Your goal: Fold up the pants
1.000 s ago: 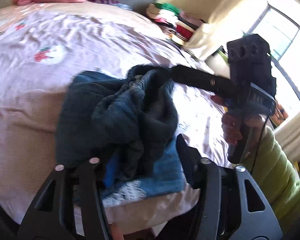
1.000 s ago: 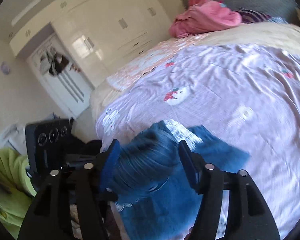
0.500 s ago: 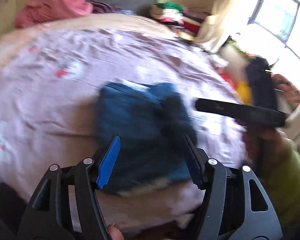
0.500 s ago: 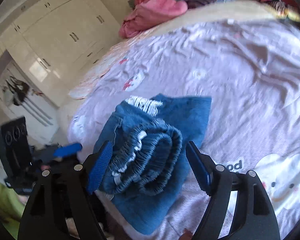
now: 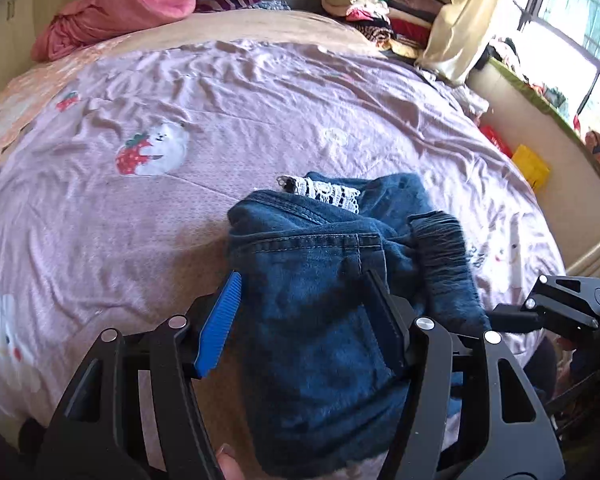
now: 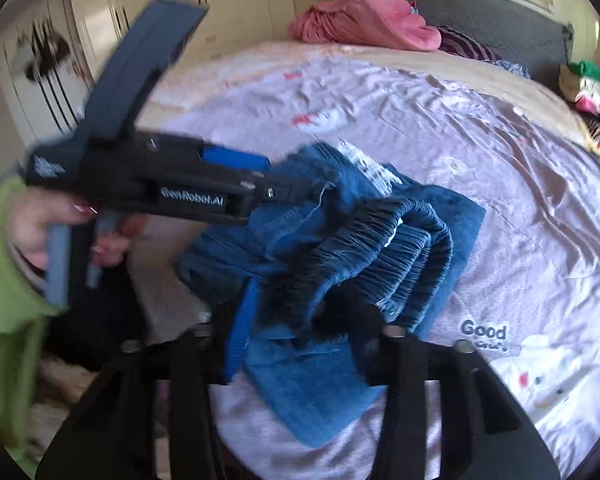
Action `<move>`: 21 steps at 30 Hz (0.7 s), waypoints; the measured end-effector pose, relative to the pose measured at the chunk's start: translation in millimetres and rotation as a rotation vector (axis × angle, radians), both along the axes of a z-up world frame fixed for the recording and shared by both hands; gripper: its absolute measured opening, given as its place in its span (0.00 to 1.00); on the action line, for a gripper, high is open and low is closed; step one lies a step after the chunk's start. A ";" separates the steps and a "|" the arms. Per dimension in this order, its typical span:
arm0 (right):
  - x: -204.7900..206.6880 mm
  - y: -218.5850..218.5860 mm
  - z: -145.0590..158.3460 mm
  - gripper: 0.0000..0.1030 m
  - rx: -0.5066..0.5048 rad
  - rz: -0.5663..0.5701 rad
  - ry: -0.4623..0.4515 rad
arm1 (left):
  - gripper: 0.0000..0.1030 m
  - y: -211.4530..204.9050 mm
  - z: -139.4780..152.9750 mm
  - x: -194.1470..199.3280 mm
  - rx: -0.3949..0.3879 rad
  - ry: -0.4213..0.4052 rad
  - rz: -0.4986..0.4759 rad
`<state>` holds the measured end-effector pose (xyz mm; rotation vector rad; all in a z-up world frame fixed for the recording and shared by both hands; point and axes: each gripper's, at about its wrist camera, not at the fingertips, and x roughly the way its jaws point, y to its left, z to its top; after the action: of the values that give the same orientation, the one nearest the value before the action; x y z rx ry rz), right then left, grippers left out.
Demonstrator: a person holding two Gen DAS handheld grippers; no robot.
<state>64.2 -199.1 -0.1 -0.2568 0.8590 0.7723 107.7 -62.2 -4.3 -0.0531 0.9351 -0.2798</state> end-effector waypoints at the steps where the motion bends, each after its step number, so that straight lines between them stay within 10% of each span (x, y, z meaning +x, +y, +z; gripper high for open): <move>1: 1.2 0.3 -5.4 0.16 -0.007 0.009 0.013 | 0.53 -2.1 -2.7 0.8 0.005 0.004 -0.002; 21: -13.6 -34.7 -30.3 0.23 0.201 -0.098 0.150 | 0.55 -16.6 -23.3 -1.7 0.078 -0.014 -0.017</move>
<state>50.6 -233.8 -30.4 0.0214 0.9206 0.7870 106.0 -78.8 -27.6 0.0284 0.9319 -0.2584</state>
